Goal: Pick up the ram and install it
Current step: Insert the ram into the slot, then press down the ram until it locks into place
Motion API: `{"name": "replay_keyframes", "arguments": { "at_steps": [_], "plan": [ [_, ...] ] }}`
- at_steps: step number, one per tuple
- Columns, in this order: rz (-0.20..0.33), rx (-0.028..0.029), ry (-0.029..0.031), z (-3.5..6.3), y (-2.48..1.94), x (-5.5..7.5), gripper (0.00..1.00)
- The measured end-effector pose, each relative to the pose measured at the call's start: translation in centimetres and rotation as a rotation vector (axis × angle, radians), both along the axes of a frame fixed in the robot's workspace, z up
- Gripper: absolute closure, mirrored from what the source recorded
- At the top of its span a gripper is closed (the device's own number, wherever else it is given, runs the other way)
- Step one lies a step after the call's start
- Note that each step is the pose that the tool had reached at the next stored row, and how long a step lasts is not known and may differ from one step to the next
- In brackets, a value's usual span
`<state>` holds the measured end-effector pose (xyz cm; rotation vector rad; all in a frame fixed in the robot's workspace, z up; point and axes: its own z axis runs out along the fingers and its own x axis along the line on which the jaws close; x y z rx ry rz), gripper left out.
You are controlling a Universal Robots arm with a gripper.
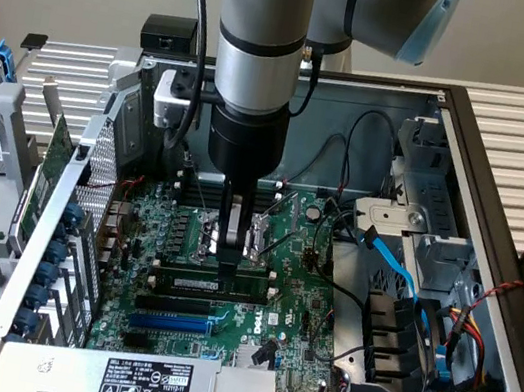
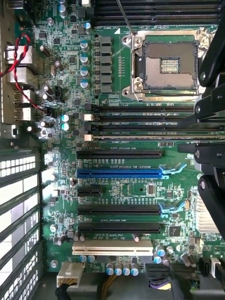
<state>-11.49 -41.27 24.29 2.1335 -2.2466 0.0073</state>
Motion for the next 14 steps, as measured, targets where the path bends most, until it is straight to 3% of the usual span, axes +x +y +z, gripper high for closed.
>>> {"name": "replay_keyframes", "arguments": {
  "at_steps": [12,14],
  "plan": [
    [-0.002,0.0004,0.0002,0.26,-0.06,0.0,0.73],
    [-0.002,0.0003,0.0032,0.27,-0.07,0.0,0.73]
  ]
}}
